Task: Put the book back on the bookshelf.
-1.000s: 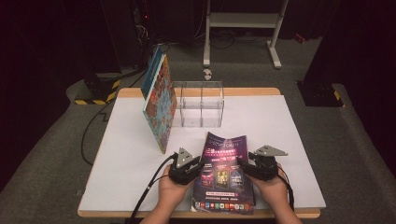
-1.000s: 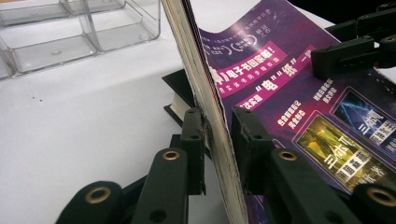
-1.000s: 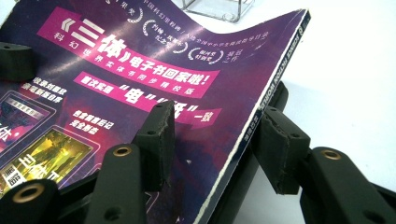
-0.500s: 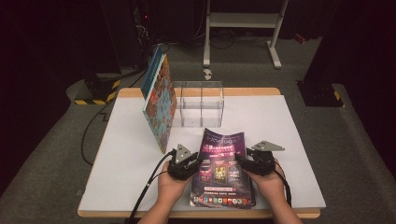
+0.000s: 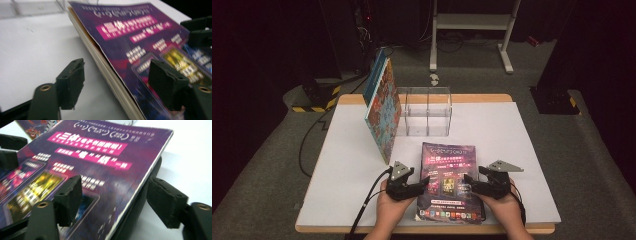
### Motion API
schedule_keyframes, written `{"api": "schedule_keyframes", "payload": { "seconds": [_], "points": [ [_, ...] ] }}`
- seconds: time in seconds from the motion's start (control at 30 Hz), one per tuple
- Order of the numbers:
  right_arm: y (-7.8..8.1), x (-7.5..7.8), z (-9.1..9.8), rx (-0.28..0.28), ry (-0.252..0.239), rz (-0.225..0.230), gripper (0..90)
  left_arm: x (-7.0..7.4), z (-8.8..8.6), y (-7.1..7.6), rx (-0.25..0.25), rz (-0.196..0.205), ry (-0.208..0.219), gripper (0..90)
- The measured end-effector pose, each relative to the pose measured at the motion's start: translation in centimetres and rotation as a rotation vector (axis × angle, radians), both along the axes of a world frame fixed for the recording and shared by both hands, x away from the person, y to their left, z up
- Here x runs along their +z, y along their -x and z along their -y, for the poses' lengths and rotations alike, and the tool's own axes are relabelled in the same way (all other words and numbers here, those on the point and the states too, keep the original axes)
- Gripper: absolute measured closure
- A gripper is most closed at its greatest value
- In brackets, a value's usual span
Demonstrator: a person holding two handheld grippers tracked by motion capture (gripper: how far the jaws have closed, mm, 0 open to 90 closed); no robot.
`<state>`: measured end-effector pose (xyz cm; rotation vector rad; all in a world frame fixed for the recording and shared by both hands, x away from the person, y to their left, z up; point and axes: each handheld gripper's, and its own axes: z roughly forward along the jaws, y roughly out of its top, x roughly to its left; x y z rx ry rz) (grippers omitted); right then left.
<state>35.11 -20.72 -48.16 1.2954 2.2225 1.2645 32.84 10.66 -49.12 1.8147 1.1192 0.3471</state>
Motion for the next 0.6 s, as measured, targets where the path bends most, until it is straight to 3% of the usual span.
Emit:
{"api": "schedule_keyframes", "payload": {
  "seconds": [0.2, 0.4, 0.6],
  "points": [
    [1.1, -0.2, 0.8, 0.012, -0.03, -0.038, 21.3, -0.4, 0.5, 0.4, -0.034, -0.036, 0.046, 21.7],
    [2.3, -0.6, 1.1, 0.02, -0.067, -0.039, 21.3, -0.6, 0.6, 0.6, -0.04, -0.036, 0.064, 21.0],
    [2.3, -0.8, 0.6, 0.031, -0.084, -0.049, 20.4, -0.8, 0.6, 1.5, -0.068, -0.039, 0.08, 20.2]
  ]
}}
